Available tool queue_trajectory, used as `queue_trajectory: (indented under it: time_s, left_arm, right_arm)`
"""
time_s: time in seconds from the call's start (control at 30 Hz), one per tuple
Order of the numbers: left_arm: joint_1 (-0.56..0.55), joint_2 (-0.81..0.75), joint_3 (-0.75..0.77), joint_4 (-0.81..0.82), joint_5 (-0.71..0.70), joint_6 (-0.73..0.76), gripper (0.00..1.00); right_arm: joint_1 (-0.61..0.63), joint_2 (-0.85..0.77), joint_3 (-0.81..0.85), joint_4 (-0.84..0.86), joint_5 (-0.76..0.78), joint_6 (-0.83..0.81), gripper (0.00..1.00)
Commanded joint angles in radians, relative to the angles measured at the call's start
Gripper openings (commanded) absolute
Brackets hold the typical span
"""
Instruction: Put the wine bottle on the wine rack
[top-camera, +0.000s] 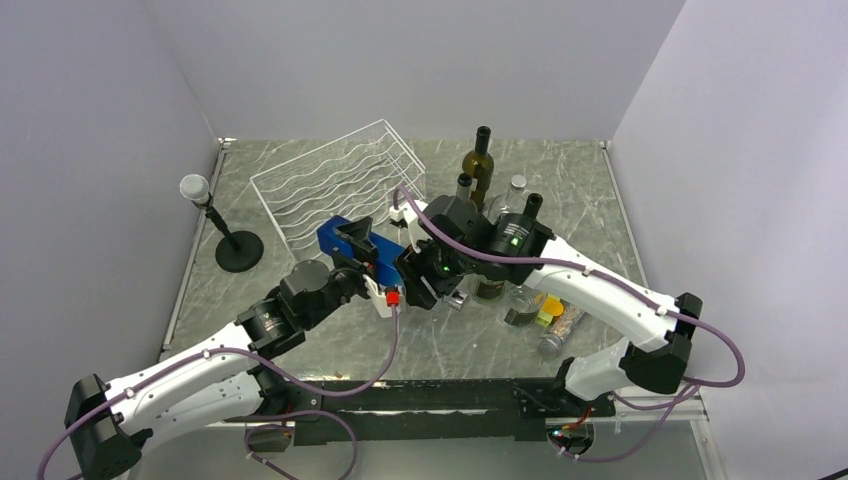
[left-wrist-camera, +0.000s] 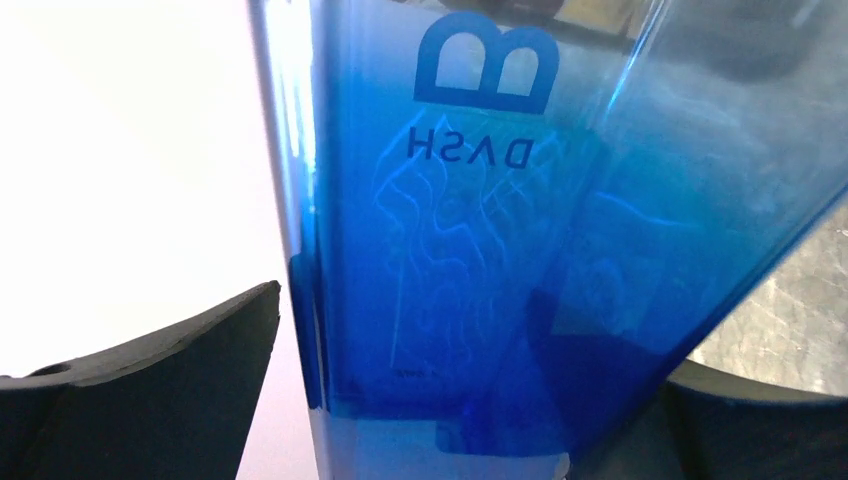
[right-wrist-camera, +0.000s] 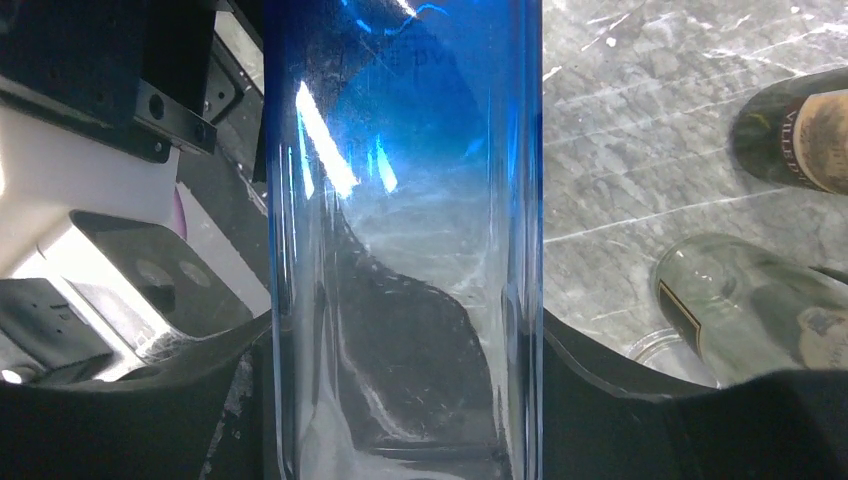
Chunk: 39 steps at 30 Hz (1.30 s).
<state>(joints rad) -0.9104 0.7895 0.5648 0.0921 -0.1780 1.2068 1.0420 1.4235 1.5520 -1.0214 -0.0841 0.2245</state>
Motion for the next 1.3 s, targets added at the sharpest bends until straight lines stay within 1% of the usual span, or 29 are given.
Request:
queue_trajectory:
  time_s: [0.0,0.17,0.2,0.3,0.37,0.53,0.73,0.9,1.0,1.07,1.13,1.27]
  left_arm:
    - [0.000,-0.007,0.108,0.092,-0.033,-0.070,0.99]
    - [0.000,-0.021,0.105,0.040,-0.033,-0.113,0.99]
    - [0.000,-0.030,0.112,0.002,-0.013,-0.138,0.99]
    - [0.000,-0.056,0.184,-0.193,0.080,-0.218,0.99]
    - [0.000,-0.081,0.203,-0.249,0.116,-0.249,0.99]
    - [0.000,-0.169,0.184,-0.251,0.158,-0.305,0.99]
    - [0.001,-0.259,0.240,-0.272,0.230,-0.419,0.99]
    - [-0.001,-0.323,0.274,-0.256,0.345,-0.505,0.99]
    - [0.000,-0.364,0.268,-0.219,0.401,-0.542,0.99]
    - [0.001,-0.385,0.262,-0.174,0.378,-0.611,0.99]
    - [0.001,-0.391,0.280,-0.154,0.320,-0.734,0.99]
    - [0.001,-0.373,0.335,-0.168,0.188,-0.921,0.99]
  right_arm:
    - [-0.003,-0.091,-0.007,0.145,0.132,0.028,0.00]
    - [-0.004,-0.106,-0.004,0.176,0.192,0.042,0.00]
    - [-0.003,-0.110,-0.002,0.182,0.197,0.043,0.00]
    - [-0.003,-0.110,0.022,0.185,0.217,0.055,0.00]
    - [-0.003,-0.111,0.036,0.191,0.234,0.063,0.00]
    - [-0.003,-0.105,0.042,0.230,0.241,0.064,0.00]
    - [-0.004,-0.105,-0.042,0.341,0.222,0.067,0.00]
    - [-0.002,-0.106,-0.102,0.416,0.212,0.070,0.00]
    - [0.001,-0.113,-0.134,0.453,0.214,0.073,0.00]
    - [0.009,-0.127,-0.171,0.492,0.213,0.072,0.00]
    - [0.025,-0.144,-0.218,0.547,0.208,0.063,0.00]
    - [0.050,-0.150,-0.280,0.607,0.204,0.072,0.00]
